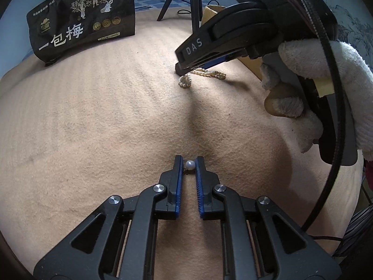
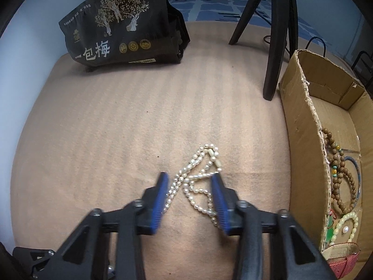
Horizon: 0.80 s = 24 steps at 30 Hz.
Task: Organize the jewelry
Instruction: 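Grasp the pearl earring with the left tool while the right tool grasps the pearl necklace, then carry earring and pearl necklace into the box and open both tools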
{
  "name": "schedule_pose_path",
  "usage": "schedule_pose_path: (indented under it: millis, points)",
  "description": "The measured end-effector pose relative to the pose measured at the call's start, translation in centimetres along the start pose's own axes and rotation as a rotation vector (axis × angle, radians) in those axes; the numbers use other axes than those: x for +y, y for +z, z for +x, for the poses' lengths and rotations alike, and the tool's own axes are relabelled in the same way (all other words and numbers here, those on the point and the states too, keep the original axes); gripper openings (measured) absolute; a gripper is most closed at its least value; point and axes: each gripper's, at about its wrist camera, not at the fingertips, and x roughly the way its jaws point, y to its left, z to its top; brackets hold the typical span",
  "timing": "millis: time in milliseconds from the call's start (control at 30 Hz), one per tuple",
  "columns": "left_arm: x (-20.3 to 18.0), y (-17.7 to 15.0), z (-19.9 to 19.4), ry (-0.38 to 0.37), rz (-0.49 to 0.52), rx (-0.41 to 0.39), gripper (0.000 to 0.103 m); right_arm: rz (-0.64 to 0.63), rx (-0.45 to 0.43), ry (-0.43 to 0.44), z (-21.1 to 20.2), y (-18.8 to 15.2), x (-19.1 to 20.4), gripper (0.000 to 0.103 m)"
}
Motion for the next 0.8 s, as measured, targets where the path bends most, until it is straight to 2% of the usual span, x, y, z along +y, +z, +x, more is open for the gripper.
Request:
schedule_pose_path:
  millis: [67,167,400,800]
  points:
    - [0.0,0.0,0.0,0.002,0.000,-0.001,0.010,0.002,-0.003,0.003,0.0,0.0,-0.2,0.021]
    - [0.0,-0.1,-0.1,0.005,-0.001,-0.002,0.010,-0.001,-0.005,0.012,-0.1,-0.1,-0.4,0.007]
    - [-0.1,-0.2,-0.4,0.020,-0.006,-0.005,0.009,0.004,-0.022,0.034,-1.1,-0.5,-0.6,0.005]
    - [-0.5,0.4,-2.3,0.049,-0.009,-0.039,0.009,0.006,-0.090,0.053,-5.7,-1.5,-1.2,0.005]
